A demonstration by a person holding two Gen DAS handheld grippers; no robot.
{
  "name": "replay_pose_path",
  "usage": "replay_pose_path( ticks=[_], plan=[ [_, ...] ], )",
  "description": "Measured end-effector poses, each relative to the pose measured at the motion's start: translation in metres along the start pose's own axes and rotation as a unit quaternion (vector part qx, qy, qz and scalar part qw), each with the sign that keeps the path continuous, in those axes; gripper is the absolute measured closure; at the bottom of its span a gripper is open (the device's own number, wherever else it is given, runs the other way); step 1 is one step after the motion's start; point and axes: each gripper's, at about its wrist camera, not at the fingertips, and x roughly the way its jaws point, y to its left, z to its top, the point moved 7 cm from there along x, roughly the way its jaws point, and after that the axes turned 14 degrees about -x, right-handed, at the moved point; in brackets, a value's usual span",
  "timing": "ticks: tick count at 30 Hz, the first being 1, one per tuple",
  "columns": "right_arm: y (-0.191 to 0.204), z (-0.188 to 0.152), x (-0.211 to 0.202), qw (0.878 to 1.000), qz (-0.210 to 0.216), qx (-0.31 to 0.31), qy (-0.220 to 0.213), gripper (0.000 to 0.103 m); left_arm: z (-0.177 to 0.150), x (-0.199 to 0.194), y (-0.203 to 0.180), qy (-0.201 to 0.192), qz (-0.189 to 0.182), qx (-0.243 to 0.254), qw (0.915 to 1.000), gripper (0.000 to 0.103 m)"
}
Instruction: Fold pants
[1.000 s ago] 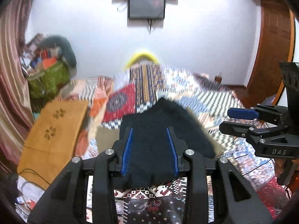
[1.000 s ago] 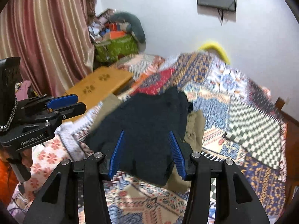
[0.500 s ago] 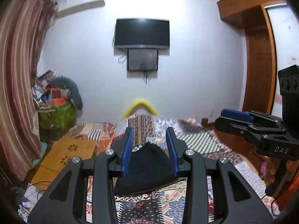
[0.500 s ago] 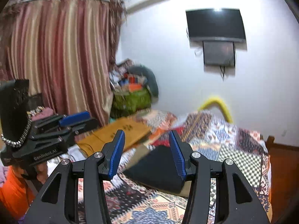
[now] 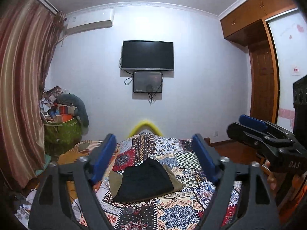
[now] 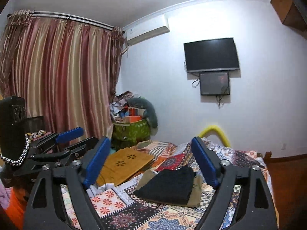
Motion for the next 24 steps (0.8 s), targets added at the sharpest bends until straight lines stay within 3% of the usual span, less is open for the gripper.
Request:
replay_pose_path(
  ticks=[2, 24],
  plan=[
    [-0.001, 0.001, -0.003, 1.000, -0.012, -0.003, 0.000, 0.000, -0.001, -0.006, 0.000, -0.007, 0.005, 0.001, 1.0000, 0.008],
    [-0.003, -0.010, -0.005, 1.000, -0.015, 0.010, 0.018, 0.000, -0.009, -0.012, -0.001, -0.006, 0.007, -0.003, 1.0000, 0.003]
  ],
)
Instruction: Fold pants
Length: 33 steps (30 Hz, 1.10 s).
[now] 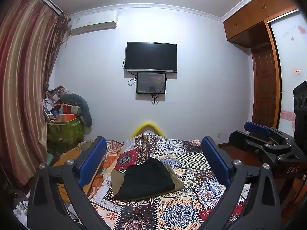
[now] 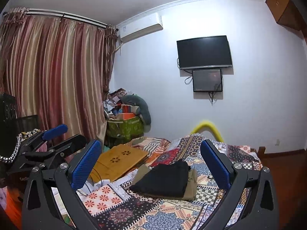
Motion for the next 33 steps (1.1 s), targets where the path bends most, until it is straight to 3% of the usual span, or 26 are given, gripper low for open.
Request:
replay_pose_path(
  ticks=[33],
  plan=[
    [-0.004, -0.003, -0.001, 1.000, 0.003, 0.006, 0.016, 0.000, -0.006, 0.015, 0.001, 0.019, -0.004, -0.012, 0.9997, 0.001]
  ],
)
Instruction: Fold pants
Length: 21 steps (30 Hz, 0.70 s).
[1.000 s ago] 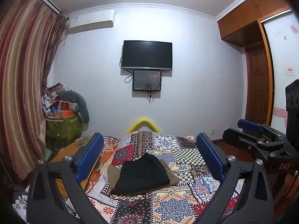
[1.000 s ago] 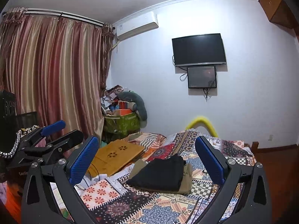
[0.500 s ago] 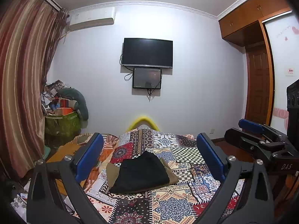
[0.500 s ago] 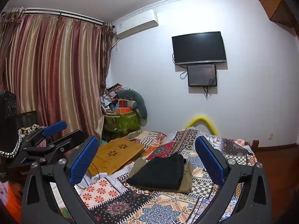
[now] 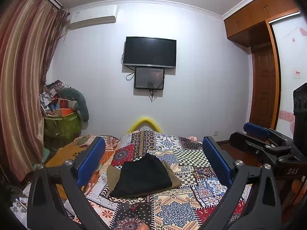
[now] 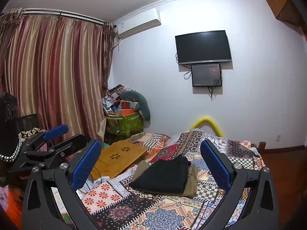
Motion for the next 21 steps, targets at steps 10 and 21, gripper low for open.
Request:
replay_pose_path(
  ticks=[10, 21],
  plan=[
    [-0.0016, -0.0009, -0.0001, 1.000, -0.004, 0.005, -0.002, 0.000, -0.0011, 0.0015, 0.0003, 0.003, -0.006, 0.001, 1.0000, 0.001],
    [-0.0031, -0.0018, -0.0008, 1.000, -0.006, 0.011, -0.005, 0.000, -0.0035, 0.0021, 0.0005, 0.007, -0.011, 0.003, 0.9999, 0.001]
  ],
)
